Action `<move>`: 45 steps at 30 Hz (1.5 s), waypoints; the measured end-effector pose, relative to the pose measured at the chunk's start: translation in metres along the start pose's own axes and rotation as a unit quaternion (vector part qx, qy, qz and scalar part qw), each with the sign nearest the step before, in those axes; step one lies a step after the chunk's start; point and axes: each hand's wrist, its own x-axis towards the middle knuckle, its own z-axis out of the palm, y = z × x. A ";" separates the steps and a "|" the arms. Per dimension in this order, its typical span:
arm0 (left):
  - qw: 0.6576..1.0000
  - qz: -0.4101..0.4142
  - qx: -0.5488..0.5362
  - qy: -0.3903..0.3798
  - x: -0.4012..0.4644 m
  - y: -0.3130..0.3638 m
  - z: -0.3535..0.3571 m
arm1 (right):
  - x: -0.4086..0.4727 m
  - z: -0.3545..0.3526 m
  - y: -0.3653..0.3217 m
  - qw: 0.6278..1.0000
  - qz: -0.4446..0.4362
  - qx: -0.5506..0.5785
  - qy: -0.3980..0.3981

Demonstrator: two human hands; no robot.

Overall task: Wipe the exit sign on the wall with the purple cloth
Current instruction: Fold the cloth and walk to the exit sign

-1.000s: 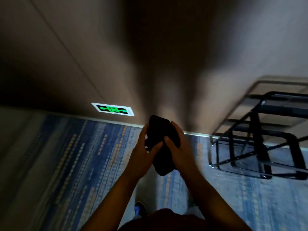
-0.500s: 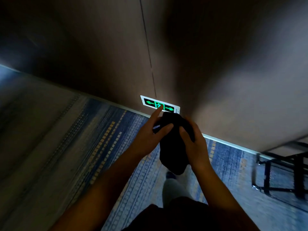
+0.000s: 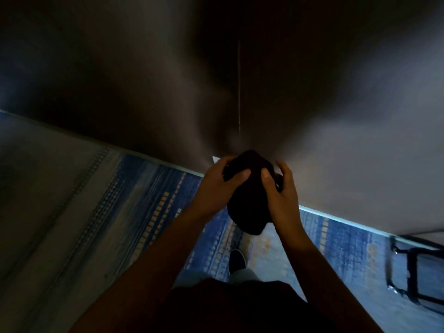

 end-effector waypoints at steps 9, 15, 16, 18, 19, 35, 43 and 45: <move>0.991 0.035 0.051 -0.117 0.092 0.005 -0.002 | 0.029 0.035 -0.005 0.983 -0.059 -0.080 0.157; 0.962 -0.037 0.020 -0.270 0.140 -0.006 -0.017 | 0.035 0.101 0.015 0.954 -0.018 -0.059 0.292; 0.950 -0.044 0.036 -0.308 0.148 -0.011 -0.023 | 0.034 0.115 0.020 0.945 -0.001 -0.045 0.323; 0.923 -0.052 0.068 -0.376 0.160 -0.019 -0.042 | 0.026 0.152 0.030 0.925 0.040 -0.024 0.377; 0.910 -0.048 0.084 -0.404 0.165 -0.020 -0.052 | 0.021 0.172 0.032 0.916 0.053 -0.018 0.398; 0.799 0.112 0.214 -0.551 0.138 -0.069 -0.183 | -0.035 0.338 0.056 0.840 0.128 -0.093 0.520; 0.743 0.019 0.193 -0.641 0.154 -0.072 -0.216 | -0.016 0.393 0.066 0.726 0.162 -0.019 0.668; 0.731 0.012 0.179 -0.658 0.172 -0.076 -0.211 | -0.008 0.393 0.073 0.698 0.156 0.020 0.699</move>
